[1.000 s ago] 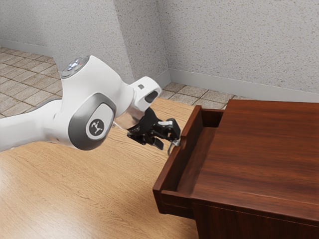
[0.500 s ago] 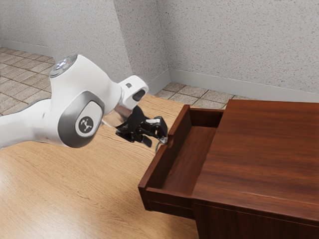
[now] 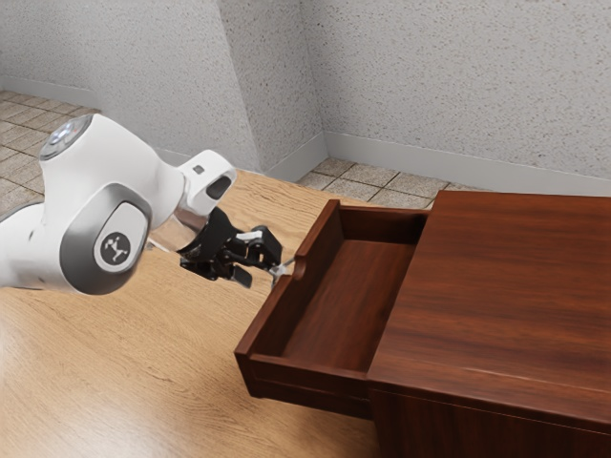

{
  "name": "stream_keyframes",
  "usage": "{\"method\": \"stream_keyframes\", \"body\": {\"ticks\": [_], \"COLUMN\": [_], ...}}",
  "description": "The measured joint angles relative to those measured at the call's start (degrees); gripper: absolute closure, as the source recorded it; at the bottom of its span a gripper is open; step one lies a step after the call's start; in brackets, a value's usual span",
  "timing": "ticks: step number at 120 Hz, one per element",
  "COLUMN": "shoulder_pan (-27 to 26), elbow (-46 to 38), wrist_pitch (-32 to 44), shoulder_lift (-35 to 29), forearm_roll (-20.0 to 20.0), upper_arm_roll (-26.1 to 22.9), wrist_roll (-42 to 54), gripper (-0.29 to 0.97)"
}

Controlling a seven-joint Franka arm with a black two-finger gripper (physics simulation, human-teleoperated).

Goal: Pull the drawer handle with one arm to open the drawer

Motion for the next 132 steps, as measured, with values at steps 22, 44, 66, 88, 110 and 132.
{"method": "stream_keyframes", "body": {"ticks": [22, 44, 66, 88, 110, 132], "shoulder_pan": [1.1, 2.0, 2.1, 1.9, 1.8, 1.3], "elbow": [-0.3, -0.6, -0.8, -0.7, -0.6, 3.4], "wrist_pitch": [-0.1, -0.3, -0.6, -0.8, -1.1, -5.1], "shoulder_lift": [-0.1, -0.5, -1.0, -1.6, -3.2, -5.4], "forearm_roll": [0.1, 0.0, 0.0, 0.1, 0.6, 1.7], "upper_arm_roll": [0.0, 0.0, 0.1, 0.1, 0.1, 0.2], "wrist_roll": [-0.1, -0.2, -0.1, 0.0, 0.0, -1.6], "gripper": [0.33, 0.33, 0.33, 0.33, 0.33, 0.3]}}
